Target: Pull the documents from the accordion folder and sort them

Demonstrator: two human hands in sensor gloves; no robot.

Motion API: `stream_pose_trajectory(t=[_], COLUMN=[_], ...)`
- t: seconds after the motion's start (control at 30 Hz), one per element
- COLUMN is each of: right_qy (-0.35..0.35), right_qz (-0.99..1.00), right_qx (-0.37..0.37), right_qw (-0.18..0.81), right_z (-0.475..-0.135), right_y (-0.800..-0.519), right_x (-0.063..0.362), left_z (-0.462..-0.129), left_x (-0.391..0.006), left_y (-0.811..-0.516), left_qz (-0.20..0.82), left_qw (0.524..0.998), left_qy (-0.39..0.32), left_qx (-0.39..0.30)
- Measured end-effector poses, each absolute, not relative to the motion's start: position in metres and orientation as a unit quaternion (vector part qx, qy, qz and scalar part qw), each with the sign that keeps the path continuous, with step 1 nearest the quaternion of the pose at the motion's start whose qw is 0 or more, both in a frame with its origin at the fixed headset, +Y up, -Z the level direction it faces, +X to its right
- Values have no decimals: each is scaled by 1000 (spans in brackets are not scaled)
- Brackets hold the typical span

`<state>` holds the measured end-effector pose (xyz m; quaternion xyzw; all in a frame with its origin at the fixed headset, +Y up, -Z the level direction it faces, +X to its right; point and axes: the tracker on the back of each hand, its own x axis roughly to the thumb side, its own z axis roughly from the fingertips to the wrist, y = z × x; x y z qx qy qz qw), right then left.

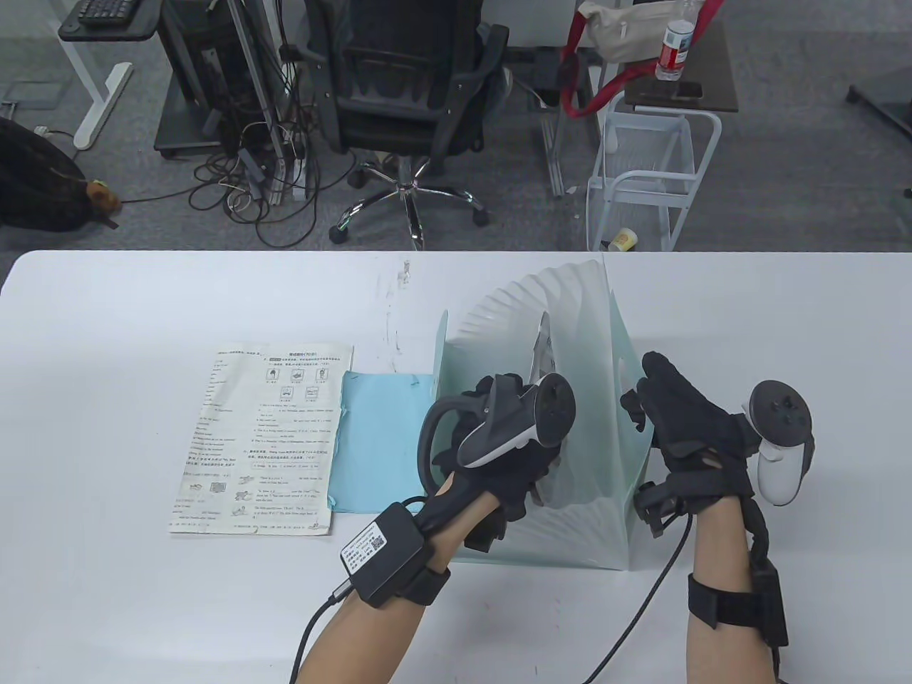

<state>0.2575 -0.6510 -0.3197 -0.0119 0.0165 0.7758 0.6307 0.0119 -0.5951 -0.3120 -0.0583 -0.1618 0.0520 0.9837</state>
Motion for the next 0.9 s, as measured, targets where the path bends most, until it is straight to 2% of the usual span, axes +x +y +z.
stream_pose_trajectory(t=[0.23, 0.47, 0.7, 0.9], right_qy=[18, 17, 17, 18], right_qz=[775, 775, 774, 774], right_qx=[-11, -11, -10, -7], right_qw=[632, 631, 632, 632], right_z=[-320, -320, -320, -320], right_y=[-651, -651, -651, -651], right_x=[257, 258, 258, 257], left_z=[-321, -327, -332, -336], left_x=[14, 23, 22, 21], left_y=[-604, -617, -621, -625], left_qz=[58, -29, -55, -71], left_qw=[979, 976, 981, 980], left_qy=[-169, -147, -115, -89], left_qx=[-95, -157, -147, -164])
